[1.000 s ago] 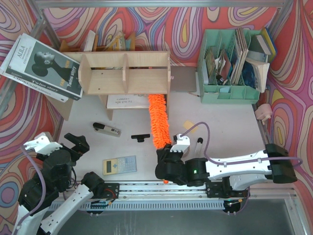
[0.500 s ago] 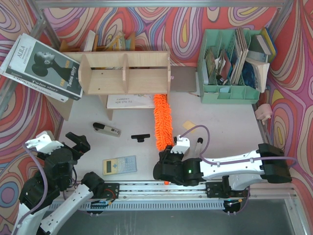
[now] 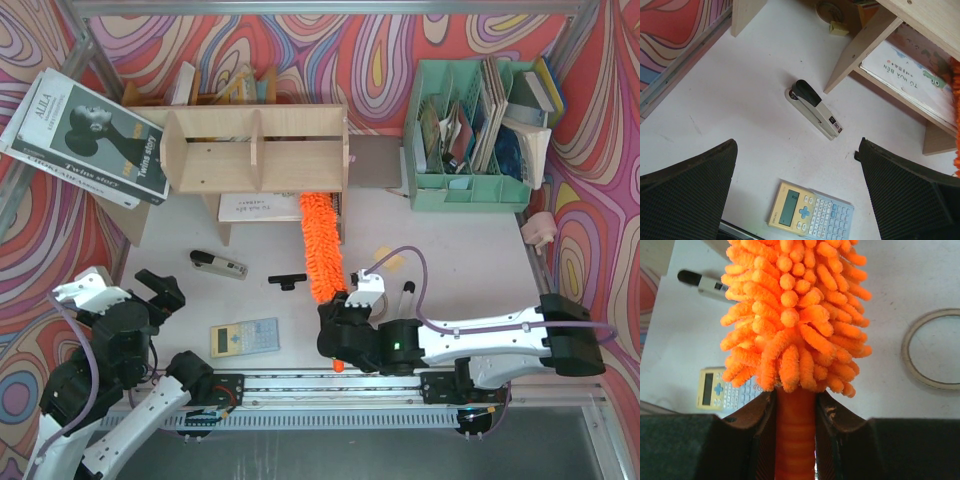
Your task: Dust the bookshelf with a duster
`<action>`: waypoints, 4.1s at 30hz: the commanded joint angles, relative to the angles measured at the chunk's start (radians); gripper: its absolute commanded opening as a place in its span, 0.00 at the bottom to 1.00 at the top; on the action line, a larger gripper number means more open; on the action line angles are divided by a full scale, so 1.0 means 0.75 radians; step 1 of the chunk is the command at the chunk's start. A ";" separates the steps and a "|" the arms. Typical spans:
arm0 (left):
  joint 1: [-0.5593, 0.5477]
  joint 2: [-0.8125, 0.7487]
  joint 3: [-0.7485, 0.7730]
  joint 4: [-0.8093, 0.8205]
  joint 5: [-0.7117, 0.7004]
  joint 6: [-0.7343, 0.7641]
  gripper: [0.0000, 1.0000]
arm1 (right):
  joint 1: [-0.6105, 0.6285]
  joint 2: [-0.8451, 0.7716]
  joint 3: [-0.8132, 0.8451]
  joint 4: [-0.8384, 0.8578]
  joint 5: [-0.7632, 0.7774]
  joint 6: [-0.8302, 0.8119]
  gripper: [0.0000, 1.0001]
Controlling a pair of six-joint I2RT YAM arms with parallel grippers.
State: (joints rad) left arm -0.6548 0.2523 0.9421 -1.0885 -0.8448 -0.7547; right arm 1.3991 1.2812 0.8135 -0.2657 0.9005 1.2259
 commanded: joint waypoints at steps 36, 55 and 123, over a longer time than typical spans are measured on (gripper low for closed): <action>-0.008 0.028 -0.014 0.016 -0.006 0.017 0.98 | -0.006 0.087 -0.027 0.412 -0.153 -0.355 0.00; -0.008 0.040 -0.012 0.016 -0.005 0.017 0.98 | -0.006 0.016 -0.021 -0.039 0.087 0.041 0.00; -0.007 0.117 -0.003 0.002 -0.015 0.019 0.98 | 0.366 0.091 0.081 0.378 0.076 -0.648 0.00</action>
State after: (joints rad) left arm -0.6548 0.3264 0.9421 -1.0893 -0.8421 -0.7509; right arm 1.6043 1.4147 0.8402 -0.0322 0.8413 0.8318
